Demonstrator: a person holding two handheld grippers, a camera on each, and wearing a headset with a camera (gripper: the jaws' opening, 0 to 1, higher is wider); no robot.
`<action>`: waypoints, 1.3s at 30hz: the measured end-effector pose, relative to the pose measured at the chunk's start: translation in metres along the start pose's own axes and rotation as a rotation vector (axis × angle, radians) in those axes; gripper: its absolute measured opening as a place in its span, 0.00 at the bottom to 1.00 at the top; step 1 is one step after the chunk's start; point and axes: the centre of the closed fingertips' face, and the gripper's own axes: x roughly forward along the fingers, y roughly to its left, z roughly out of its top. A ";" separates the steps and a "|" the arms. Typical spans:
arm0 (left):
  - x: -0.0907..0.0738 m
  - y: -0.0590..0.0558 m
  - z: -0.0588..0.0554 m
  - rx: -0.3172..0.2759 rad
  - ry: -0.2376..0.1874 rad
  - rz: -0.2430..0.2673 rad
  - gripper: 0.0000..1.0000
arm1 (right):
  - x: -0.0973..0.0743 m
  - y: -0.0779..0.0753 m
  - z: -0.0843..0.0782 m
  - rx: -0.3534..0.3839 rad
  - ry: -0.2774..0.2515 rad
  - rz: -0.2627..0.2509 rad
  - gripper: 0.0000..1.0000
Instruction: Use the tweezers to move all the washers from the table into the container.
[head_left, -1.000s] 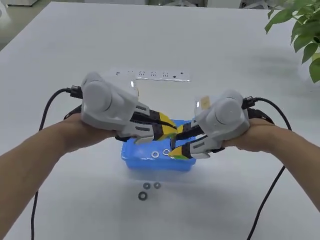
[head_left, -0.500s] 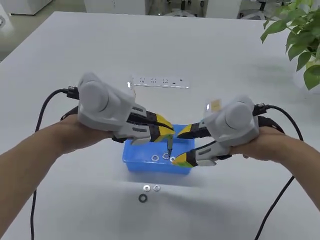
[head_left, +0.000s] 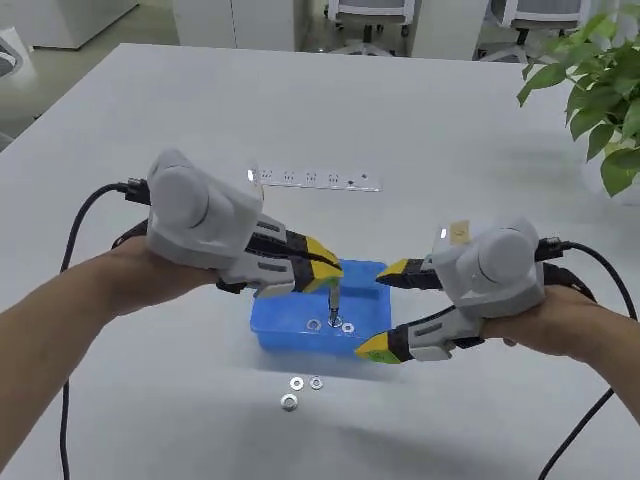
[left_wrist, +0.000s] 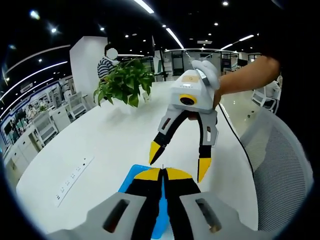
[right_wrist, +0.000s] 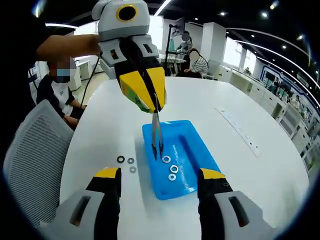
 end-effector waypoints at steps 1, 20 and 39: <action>-0.001 0.000 0.000 -0.001 0.000 0.001 0.05 | -0.001 0.001 0.000 0.003 0.000 -0.003 0.65; -0.020 -0.015 0.002 -0.020 -0.009 0.019 0.05 | -0.013 0.017 -0.004 0.065 -0.029 -0.043 0.91; -0.017 -0.032 -0.014 -0.038 -0.008 0.005 0.05 | -0.014 0.028 -0.016 0.101 -0.019 -0.058 1.00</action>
